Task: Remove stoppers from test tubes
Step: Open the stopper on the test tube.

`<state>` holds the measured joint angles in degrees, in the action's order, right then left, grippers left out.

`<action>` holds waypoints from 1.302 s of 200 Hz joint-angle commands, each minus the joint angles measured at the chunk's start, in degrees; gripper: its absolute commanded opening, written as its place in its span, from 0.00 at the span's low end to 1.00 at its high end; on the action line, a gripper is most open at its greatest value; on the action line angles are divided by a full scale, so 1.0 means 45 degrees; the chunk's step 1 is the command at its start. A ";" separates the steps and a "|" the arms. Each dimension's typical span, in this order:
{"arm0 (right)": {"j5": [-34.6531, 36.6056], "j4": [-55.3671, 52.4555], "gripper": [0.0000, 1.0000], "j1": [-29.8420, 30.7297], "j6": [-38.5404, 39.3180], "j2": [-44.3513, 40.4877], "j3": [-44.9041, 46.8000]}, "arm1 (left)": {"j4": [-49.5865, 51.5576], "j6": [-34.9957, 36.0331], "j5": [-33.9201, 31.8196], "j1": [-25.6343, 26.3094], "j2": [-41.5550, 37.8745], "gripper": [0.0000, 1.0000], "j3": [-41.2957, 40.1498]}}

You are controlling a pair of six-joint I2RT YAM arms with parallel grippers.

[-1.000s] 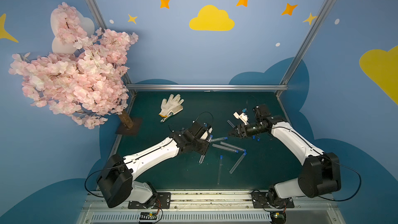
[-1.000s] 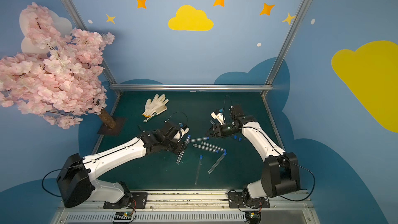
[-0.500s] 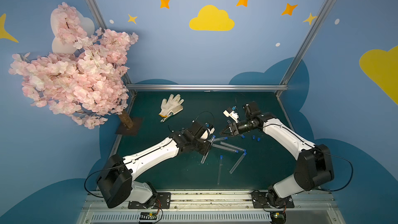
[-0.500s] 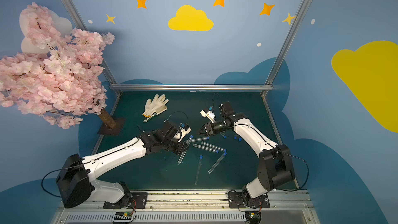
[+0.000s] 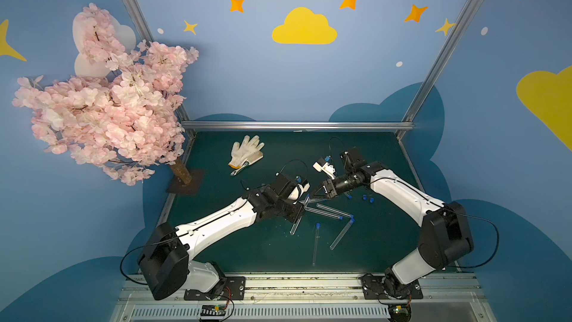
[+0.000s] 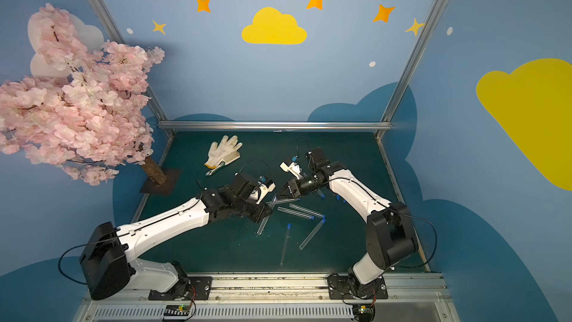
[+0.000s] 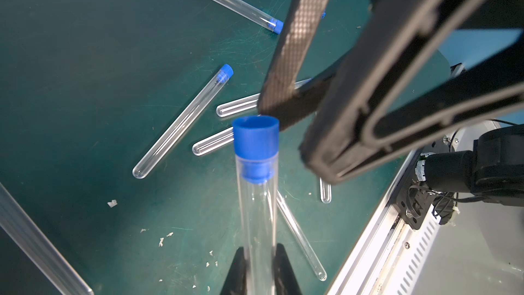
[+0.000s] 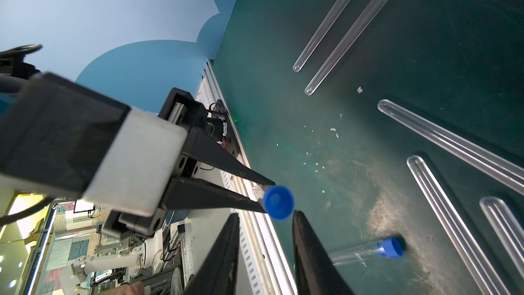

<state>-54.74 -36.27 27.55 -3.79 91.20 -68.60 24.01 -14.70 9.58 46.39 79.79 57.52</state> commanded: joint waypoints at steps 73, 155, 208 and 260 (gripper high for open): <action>-0.0044 -0.0257 0.27 0.0206 0.0049 0.0666 -0.0830 | -0.0228 0.0169 0.0312 -0.0036 -0.0387 0.09 -0.0145; -0.0036 -0.0240 0.09 0.0257 0.0072 0.0656 -0.0830 | -0.0265 0.0142 0.0274 -0.0038 -0.0416 0.09 -0.0164; -0.0089 -0.0259 0.00 0.0216 0.0042 0.0496 -0.0830 | -0.0228 0.0134 0.0069 -0.0041 -0.0383 0.09 -0.0230; -0.0544 0.0108 0.00 -0.0154 -0.0577 0.0369 -0.1001 | 0.0007 0.0334 -0.0246 -0.0046 -0.0328 0.08 -0.0388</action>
<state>-54.98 -36.62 27.86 -4.80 93.89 -71.07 22.98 -14.33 9.63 46.39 79.22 57.01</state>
